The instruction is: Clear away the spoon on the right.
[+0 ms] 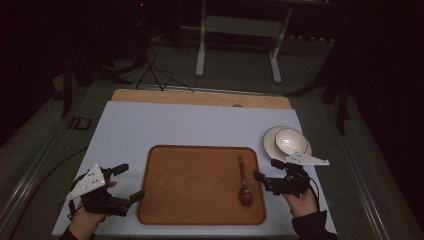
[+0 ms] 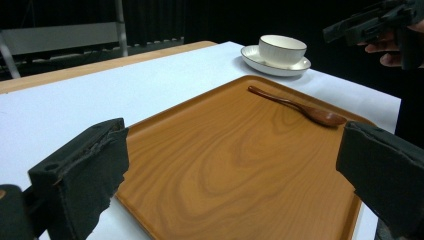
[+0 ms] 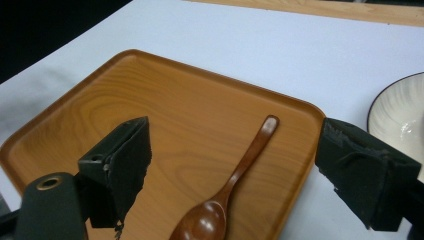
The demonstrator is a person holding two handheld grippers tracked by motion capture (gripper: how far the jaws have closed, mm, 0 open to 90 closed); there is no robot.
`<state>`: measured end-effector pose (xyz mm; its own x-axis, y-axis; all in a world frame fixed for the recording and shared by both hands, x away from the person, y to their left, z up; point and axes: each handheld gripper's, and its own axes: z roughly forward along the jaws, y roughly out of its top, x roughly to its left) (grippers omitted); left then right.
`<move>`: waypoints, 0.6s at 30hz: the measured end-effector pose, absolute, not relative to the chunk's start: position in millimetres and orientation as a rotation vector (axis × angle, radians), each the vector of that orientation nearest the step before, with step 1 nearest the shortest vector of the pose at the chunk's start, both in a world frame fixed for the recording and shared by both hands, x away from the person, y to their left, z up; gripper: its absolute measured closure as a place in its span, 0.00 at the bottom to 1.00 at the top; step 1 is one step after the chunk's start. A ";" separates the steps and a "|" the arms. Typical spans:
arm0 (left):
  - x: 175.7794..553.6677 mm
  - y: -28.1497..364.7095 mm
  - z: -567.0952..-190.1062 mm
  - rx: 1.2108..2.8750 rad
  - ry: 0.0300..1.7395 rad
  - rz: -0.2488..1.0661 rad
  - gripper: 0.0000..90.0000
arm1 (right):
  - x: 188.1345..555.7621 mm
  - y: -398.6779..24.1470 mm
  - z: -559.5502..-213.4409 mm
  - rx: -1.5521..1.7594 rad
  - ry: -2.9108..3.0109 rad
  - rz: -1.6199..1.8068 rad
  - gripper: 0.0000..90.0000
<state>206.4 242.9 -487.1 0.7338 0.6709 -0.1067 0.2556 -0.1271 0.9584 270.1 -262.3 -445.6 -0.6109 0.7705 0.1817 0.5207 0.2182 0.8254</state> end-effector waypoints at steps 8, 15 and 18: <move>206.6 242.3 -487.1 1.708 0.743 0.420 0.02 | 259.7 -283.6 -452.3 1.155 2.230 1.335 0.16; 206.7 241.8 -487.4 1.713 0.740 0.419 0.02 | 255.8 -296.0 -466.6 1.095 2.284 1.337 0.16; 206.7 241.8 -487.4 1.715 0.735 0.417 0.02 | 254.6 -300.6 -472.7 1.089 2.290 1.359 0.16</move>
